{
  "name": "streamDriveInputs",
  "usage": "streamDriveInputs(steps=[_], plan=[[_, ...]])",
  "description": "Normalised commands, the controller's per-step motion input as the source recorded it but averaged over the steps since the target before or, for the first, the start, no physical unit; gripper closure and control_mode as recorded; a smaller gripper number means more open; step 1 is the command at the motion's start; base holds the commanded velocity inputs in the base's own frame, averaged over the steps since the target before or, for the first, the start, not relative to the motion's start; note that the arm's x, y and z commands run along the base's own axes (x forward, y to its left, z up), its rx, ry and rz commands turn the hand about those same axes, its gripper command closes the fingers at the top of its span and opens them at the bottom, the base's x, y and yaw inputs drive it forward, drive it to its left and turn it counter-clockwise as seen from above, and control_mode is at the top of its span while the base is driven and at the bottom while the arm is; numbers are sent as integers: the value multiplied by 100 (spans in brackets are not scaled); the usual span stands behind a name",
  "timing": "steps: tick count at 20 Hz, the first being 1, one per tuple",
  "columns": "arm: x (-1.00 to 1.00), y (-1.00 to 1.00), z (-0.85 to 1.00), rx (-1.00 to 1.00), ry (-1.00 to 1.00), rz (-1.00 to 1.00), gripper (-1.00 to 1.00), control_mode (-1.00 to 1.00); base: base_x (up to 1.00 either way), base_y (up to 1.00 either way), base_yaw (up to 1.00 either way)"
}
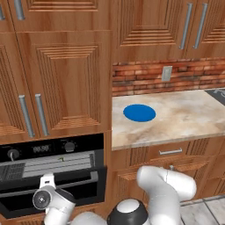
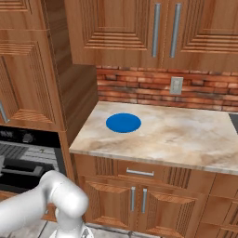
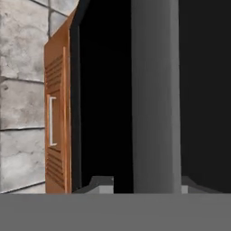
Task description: Take the fish from the oven and place it on the plate on the counter.
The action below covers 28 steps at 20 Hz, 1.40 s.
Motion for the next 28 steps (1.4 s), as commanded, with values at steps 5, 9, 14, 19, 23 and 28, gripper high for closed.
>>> streamDriveInputs(steps=[5,9,14,19,23,28], plan=[[-61,0,-100,-7,19,0,100,-100,0,0,0],[-58,0,-100,-5,19,0,100,-100,0,0,0],[-60,0,-100,-3,18,0,100,-100,0,0,0],[-73,0,-100,-3,15,0,100,-100,0,0,0],[-97,0,-100,0,7,0,100,-100,0,0,0],[-100,-1,-95,0,0,1,100,-100,0,0,0]])
